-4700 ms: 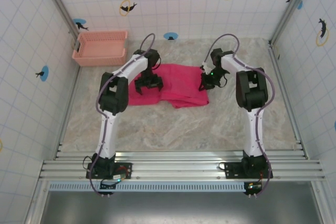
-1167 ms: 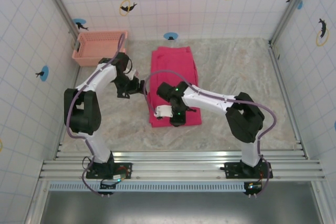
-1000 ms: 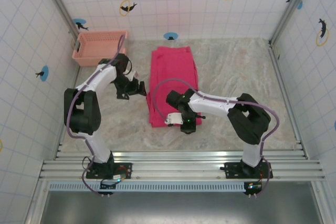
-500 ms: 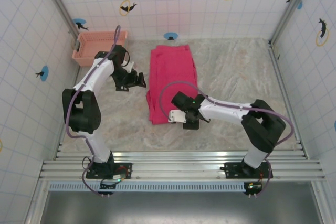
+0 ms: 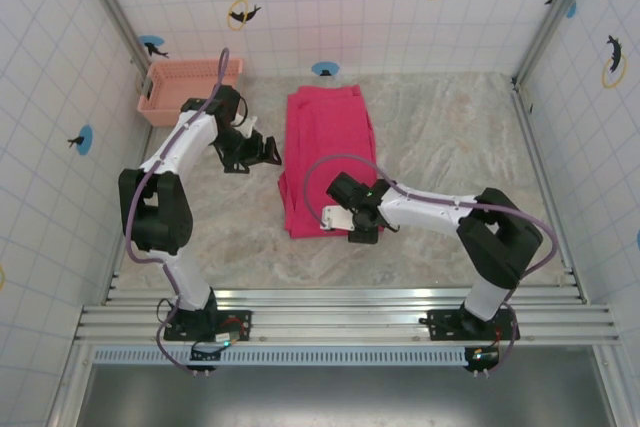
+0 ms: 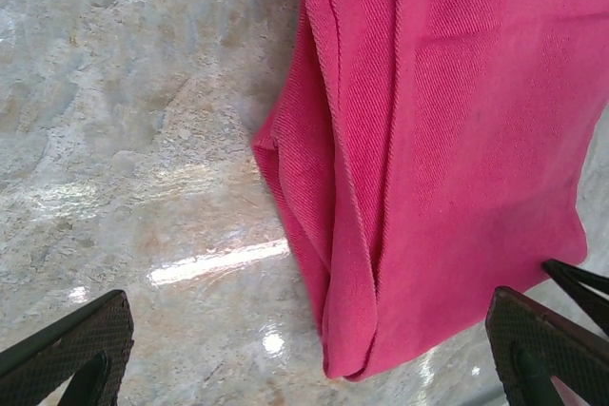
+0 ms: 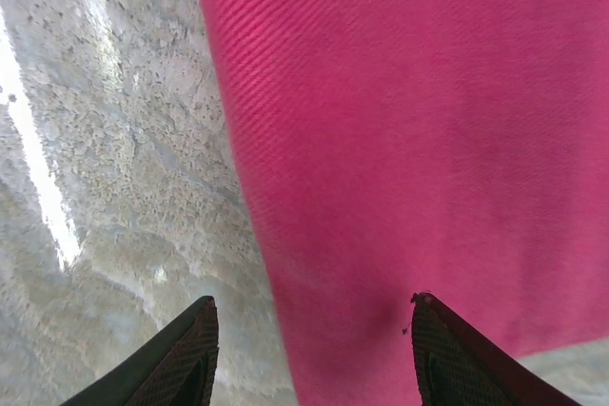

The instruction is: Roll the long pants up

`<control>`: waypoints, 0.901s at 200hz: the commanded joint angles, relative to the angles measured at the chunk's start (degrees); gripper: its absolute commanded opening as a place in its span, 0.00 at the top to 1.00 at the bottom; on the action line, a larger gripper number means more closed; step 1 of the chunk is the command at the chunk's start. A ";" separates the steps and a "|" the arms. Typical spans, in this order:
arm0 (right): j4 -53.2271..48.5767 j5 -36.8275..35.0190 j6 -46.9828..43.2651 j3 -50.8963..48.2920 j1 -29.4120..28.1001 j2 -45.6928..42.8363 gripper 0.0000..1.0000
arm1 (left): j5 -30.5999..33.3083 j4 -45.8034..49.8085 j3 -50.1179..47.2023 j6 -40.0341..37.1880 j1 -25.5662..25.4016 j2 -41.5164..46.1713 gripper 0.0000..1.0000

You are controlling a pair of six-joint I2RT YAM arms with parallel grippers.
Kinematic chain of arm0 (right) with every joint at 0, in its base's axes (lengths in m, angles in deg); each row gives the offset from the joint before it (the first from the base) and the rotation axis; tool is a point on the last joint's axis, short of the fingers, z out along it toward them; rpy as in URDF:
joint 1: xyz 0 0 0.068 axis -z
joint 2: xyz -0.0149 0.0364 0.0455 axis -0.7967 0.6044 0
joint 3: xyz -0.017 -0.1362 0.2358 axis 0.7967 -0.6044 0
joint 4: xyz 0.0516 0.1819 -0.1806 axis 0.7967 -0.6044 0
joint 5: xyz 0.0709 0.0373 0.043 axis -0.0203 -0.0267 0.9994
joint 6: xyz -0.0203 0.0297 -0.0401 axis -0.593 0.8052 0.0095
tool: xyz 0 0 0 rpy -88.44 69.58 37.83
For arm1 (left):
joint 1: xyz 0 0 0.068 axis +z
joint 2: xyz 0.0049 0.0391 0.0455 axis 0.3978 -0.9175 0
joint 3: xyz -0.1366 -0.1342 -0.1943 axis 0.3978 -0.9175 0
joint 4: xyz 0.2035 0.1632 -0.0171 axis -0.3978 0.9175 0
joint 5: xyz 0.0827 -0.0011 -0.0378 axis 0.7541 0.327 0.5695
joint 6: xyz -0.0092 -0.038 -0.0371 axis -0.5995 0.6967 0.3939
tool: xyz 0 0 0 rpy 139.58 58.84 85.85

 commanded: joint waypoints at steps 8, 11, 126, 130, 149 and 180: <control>3.70 0.06 0.70 -0.32 0.57 1.71 0.41 | -1.40 0.83 0.73 -0.59 0.32 -1.02 0.03; 3.72 0.22 0.89 -0.12 0.79 2.12 0.35 | -1.31 0.87 0.66 -0.68 0.31 -1.03 0.02; -6.66 5.13 1.39 13.54 1.84 14.52 0.95 | -2.13 1.40 0.75 -3.24 0.31 -2.42 0.02; -7.36 5.33 1.38 13.87 1.73 14.61 0.96 | -2.21 1.44 0.68 -3.39 0.35 -2.43 0.02; -13.38 9.31 0.72 16.68 1.55 13.93 0.94 | -1.44 2.23 0.79 -4.48 0.39 -1.94 0.02; -28.68 27.62 -1.14 24.30 2.59 12.38 0.92 | 2.05 4.57 1.56 -7.47 0.41 -1.23 0.02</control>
